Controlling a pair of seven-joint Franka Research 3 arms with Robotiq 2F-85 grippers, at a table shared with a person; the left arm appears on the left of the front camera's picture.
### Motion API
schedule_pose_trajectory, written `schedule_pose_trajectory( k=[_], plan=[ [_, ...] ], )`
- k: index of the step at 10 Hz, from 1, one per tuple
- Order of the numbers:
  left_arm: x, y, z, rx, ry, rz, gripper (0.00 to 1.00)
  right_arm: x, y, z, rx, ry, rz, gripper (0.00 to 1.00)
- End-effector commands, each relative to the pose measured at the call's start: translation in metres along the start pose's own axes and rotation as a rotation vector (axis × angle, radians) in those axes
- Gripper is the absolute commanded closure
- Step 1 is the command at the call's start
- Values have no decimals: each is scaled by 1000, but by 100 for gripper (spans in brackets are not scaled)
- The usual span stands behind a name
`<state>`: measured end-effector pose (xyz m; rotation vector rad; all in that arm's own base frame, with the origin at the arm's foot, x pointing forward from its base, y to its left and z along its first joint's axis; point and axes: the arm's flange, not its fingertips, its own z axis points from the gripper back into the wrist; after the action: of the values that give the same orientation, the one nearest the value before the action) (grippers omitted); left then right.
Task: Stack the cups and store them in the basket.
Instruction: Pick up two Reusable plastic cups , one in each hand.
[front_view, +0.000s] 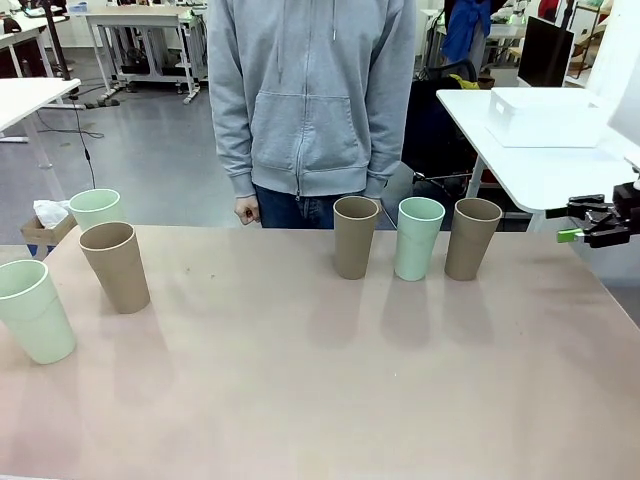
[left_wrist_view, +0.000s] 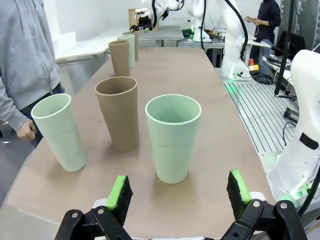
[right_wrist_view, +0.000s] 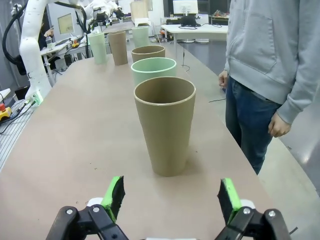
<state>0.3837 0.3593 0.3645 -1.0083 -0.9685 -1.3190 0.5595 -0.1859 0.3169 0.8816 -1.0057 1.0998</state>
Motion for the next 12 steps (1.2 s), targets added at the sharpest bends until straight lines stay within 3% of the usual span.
schedule_pose_trajectory(
  k=[1,5,6,10,12],
  plan=[
    [4,-5,-5,6,7,8,0,4,7,-3,-11,12,0,0],
    [2,0,0,1,1,-3,0,1,1,1,-2,0,2,0],
    [-13,-5,-11,29,-55,-20,0,-14,1,-32,5,-20,-11,0],
    [-40,-44,-46,79,-149,-84,0,-36,15,-59,-9,-177,-20,0],
    [-55,-45,-71,67,-192,-83,0,-46,23,-77,-1,-222,-28,0]
  ],
)
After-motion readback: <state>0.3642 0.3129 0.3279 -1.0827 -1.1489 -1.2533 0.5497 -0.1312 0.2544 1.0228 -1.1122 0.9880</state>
